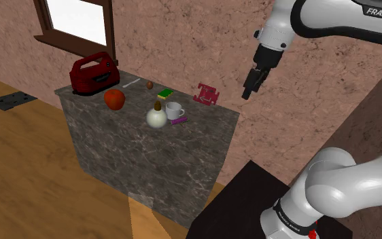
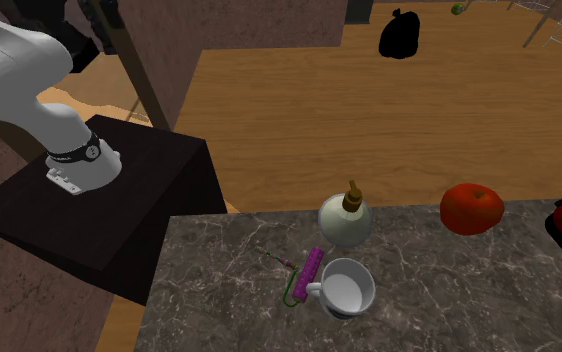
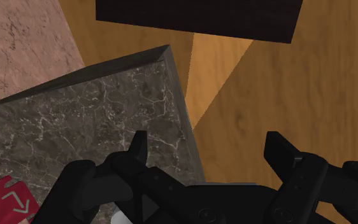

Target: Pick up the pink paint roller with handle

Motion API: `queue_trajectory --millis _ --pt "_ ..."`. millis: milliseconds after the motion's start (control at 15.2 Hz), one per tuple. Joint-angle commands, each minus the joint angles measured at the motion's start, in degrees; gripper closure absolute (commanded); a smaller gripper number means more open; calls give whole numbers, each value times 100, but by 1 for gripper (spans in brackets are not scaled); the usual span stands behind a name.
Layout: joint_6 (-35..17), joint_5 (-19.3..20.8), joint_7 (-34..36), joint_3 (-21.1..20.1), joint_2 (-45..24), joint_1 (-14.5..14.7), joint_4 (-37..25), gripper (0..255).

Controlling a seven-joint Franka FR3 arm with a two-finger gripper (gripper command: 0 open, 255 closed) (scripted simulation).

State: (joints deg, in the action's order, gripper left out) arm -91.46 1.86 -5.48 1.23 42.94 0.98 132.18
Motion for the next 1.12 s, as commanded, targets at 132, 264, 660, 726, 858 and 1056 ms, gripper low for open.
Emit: queue_trajectory --millis 132,264,660,726,858,1056 --pt "-417 21 55 2 -210 -27 179 0" --pt "-834 44 111 5 -452 -53 325 0" --pt "-2063 119 286 21 -1358 -140 560 0" --pt "-2261 133 316 24 -1533 -155 570 0" --pt "-2647 162 377 31 -1898 -186 562 0" --pt "-3198 209 473 46 -2482 -230 486 0"
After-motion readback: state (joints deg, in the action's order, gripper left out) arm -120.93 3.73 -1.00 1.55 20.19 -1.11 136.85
